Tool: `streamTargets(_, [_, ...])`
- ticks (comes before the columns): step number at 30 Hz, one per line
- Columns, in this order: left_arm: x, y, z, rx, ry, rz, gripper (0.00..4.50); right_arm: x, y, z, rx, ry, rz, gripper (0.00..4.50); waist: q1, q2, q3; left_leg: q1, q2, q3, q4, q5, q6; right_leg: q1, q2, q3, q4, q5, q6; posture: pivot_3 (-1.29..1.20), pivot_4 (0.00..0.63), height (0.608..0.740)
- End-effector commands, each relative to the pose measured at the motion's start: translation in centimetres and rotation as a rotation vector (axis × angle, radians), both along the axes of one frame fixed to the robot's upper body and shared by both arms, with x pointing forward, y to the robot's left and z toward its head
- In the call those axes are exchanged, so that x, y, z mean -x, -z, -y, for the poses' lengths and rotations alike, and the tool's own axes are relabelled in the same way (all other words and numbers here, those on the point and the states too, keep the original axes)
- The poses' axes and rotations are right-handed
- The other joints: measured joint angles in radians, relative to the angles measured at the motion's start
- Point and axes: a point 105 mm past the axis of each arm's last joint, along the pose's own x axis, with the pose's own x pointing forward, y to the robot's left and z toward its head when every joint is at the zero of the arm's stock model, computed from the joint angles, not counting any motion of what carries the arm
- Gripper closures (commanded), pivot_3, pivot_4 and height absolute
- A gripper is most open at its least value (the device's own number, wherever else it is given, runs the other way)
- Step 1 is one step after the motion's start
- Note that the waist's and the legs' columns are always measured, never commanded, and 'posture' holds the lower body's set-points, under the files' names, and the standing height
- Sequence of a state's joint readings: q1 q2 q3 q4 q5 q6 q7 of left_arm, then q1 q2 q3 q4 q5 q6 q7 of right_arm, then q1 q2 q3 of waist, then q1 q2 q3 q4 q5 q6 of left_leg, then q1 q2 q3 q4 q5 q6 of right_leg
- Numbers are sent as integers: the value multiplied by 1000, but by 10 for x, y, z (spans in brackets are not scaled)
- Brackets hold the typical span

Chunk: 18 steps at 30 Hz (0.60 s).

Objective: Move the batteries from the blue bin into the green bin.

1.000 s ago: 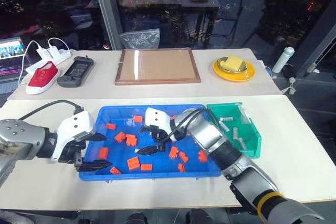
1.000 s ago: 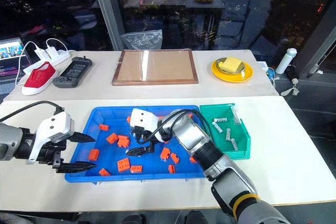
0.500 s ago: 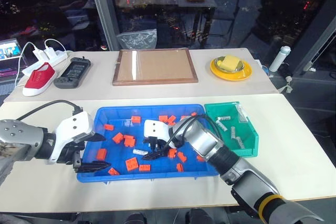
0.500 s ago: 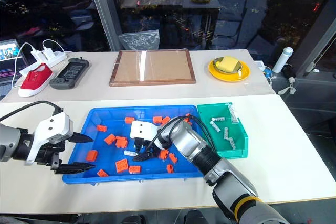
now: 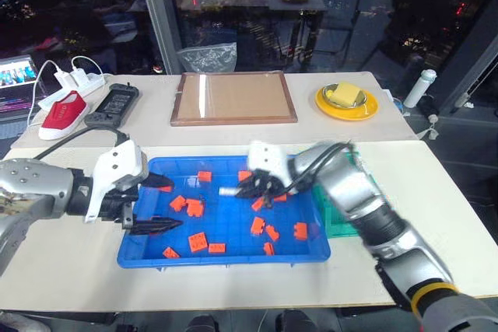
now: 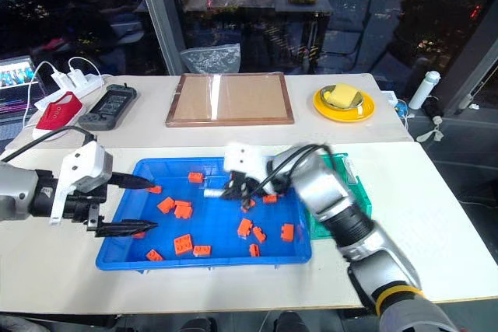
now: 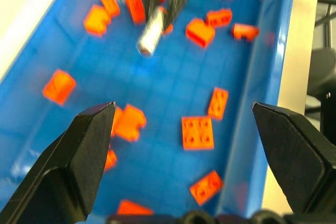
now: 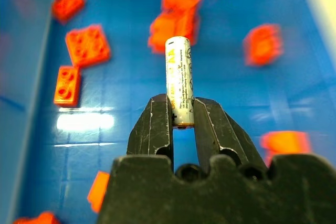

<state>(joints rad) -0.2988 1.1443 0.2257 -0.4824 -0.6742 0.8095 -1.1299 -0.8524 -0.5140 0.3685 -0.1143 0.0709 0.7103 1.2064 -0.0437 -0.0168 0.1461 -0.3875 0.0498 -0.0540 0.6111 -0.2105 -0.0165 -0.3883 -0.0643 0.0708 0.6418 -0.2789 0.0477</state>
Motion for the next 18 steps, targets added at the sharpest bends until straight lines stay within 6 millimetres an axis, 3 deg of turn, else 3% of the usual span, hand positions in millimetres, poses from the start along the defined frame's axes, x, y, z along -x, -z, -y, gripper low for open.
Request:
streamTargets(1, [-10,-14,8,60,14,52,0,2,-18,36,28,56,31,4225,7,0,0,0,0,0,1,0,0,0,0,0,0,0,0,0,150,740])
streamTargets(9, [-16,-27,30,113,118,60,0,-19,-43,146,139,421,85,4225,0,0,0,-1,0,1,1,0,0,0,0,1,-1,0,0,0,150,740])
streamTargets(13, [-19,-26,33,108,135,52,0,-17,-39,170,169,497,65,4225,-3,0,0,-1,-1,1,2,0,0,0,0,2,-2,0,0,0,150,740])
streamTargets(18, [-19,-24,36,97,153,46,0,-16,-19,172,176,529,-10,4225,-9,0,0,0,0,1,1,0,0,0,1,2,-1,0,0,0,150,740])
